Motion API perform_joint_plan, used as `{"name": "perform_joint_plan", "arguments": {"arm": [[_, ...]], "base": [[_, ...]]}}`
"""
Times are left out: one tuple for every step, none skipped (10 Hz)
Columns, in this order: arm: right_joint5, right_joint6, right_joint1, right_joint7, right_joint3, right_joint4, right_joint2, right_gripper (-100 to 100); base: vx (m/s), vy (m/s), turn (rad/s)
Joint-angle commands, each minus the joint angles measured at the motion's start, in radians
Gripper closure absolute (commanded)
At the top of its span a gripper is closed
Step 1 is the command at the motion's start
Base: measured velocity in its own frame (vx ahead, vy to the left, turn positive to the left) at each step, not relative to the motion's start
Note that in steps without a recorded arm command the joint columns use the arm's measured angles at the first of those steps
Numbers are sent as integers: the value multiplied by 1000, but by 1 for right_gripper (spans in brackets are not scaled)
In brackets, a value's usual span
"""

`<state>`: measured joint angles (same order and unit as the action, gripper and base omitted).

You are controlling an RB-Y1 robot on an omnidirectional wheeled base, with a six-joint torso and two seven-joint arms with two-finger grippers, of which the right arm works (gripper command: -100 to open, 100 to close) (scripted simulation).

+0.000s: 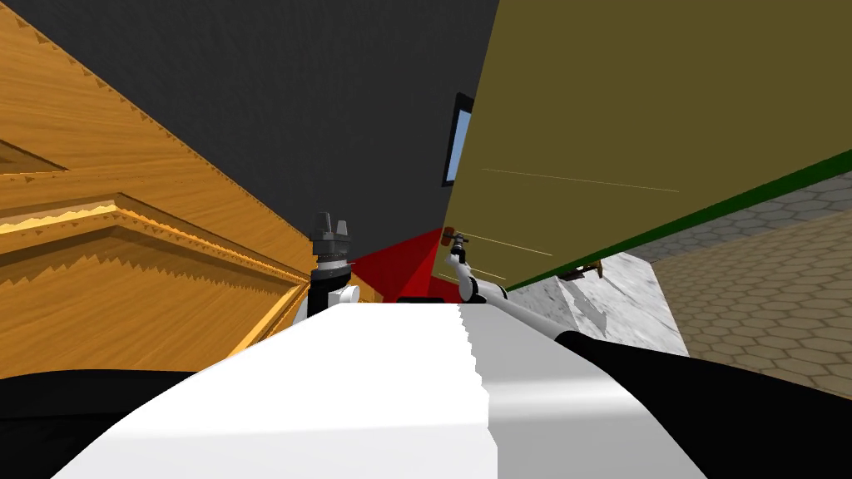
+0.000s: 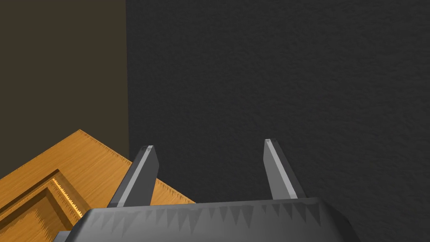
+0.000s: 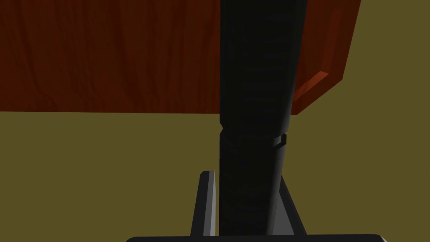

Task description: Push the door open

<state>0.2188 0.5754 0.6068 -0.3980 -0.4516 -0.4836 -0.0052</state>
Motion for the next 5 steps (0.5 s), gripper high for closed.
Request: {"name": "perform_joint_plan", "arguments": {"arm": [[21, 28, 5, -35, -34, -8, -17, 100], [29, 34, 8, -46, -44, -4, -15, 100], [29, 34, 8, -46, -44, -4, -15, 100], [43, 45, 15, -67, -64, 4, -9, 100], [43, 45, 15, -67, -64, 4, -9, 100]], "base": [[169, -18, 19], [167, 3, -3], [107, 0, 6], [106, -6, 26], [78, -5, 6]]}}
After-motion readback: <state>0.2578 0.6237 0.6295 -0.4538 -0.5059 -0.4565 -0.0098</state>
